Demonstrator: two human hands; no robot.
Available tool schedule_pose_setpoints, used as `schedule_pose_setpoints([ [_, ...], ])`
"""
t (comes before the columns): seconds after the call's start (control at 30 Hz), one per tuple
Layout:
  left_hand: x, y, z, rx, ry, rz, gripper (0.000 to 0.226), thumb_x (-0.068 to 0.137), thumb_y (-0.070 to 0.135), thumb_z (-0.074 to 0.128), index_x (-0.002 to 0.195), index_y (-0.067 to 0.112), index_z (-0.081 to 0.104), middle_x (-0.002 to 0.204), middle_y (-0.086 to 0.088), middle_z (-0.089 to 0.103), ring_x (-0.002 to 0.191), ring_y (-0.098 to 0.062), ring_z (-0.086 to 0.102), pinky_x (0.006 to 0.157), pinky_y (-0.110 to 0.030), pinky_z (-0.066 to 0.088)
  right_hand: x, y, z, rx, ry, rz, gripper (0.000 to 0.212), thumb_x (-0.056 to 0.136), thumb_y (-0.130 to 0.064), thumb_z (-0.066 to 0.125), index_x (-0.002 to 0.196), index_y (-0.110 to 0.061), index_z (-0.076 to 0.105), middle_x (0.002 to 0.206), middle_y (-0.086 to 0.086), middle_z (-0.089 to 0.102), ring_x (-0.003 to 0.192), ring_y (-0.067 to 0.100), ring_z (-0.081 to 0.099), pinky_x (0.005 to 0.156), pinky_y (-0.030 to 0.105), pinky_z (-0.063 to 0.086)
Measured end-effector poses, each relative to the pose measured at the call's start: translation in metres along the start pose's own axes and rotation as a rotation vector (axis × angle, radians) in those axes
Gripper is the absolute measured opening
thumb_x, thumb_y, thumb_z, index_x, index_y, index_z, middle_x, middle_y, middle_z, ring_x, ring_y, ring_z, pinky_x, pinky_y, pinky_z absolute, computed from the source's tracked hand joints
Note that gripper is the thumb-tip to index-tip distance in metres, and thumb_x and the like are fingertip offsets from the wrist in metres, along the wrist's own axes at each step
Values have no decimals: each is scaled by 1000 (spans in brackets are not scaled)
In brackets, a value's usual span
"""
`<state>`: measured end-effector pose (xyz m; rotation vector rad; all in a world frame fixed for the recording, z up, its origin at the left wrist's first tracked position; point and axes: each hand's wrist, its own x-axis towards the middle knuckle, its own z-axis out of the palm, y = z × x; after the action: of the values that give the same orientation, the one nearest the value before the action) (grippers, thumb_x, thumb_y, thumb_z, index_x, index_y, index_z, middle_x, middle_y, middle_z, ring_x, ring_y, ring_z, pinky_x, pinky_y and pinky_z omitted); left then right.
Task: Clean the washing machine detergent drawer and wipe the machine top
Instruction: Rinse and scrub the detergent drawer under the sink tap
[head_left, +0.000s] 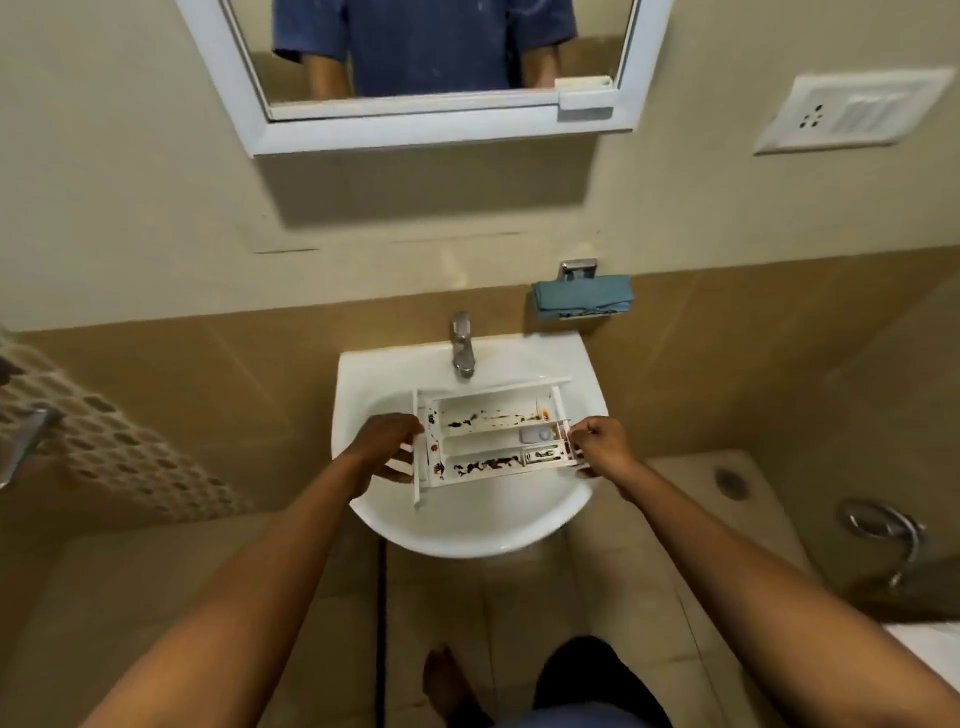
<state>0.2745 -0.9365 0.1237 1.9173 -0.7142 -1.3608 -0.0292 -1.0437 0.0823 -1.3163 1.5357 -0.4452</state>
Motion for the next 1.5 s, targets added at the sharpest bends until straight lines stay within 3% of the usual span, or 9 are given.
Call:
schedule_pose_setpoints([
  [0.1,26,-7,1,9,-36,-39,22,96,23,58,106,7,71,111,-22,68,93,-38,72,74,-52,63,18,0,9,-106,11,35,25,94,-15,59,82,2,71,78,14,70,71,27,67,58,37,61],
  [0.23,56,-19,2,-17,-41,-122,28,94,23,61,109,0,69,115,-27,67,100,-44,71,71,-51,64,45,0,23,-275,-15,67,27,91,-22,59,75,-9,75,72,7,73,66,26,73,63,42,64],
  [0.37,81,-22,7,-26,-18,-182,30,95,23,59,112,0,68,107,-24,71,95,-38,73,71,-47,63,74,-2,34,-401,-50,89,29,88,-32,60,74,-12,75,69,4,74,63,22,73,69,43,64],
  [0.63,120,-23,12,-24,19,-253,22,93,23,64,110,9,69,105,-18,74,101,-35,71,83,-48,61,115,-2,41,-402,-146,167,24,91,-26,67,88,-3,73,85,15,73,67,34,74,63,44,65],
  [0.9,137,-32,20,-7,53,-229,24,93,24,70,113,11,67,105,-15,74,100,-34,71,86,-53,60,128,1,38,-351,-179,229,20,94,-14,65,91,5,69,80,19,71,65,36,74,60,49,64],
  [1.1,140,-26,24,175,121,-209,51,88,38,77,126,11,56,107,-10,72,94,-26,71,66,-38,60,130,2,36,-535,-104,134,32,89,-35,69,95,-4,69,86,12,73,67,28,74,62,42,65],
  [1.2,136,-25,20,228,156,-173,70,85,47,78,138,12,49,116,-11,69,102,-28,68,82,-44,60,129,-6,37,-655,-12,58,38,85,-43,72,105,-11,72,100,8,74,88,29,73,77,38,62],
  [1.3,129,-20,14,309,202,-118,72,87,50,74,142,12,48,129,-11,64,116,-29,61,99,-42,51,125,-20,38,-657,21,-27,18,86,-28,72,101,-19,76,107,4,74,98,27,71,80,31,57],
  [1.5,104,-7,2,451,249,101,54,90,42,73,134,16,56,126,-8,63,110,-21,59,94,-33,48,104,-47,41,-478,46,-123,11,84,-22,72,84,-32,71,99,-8,71,94,19,68,78,26,52],
])
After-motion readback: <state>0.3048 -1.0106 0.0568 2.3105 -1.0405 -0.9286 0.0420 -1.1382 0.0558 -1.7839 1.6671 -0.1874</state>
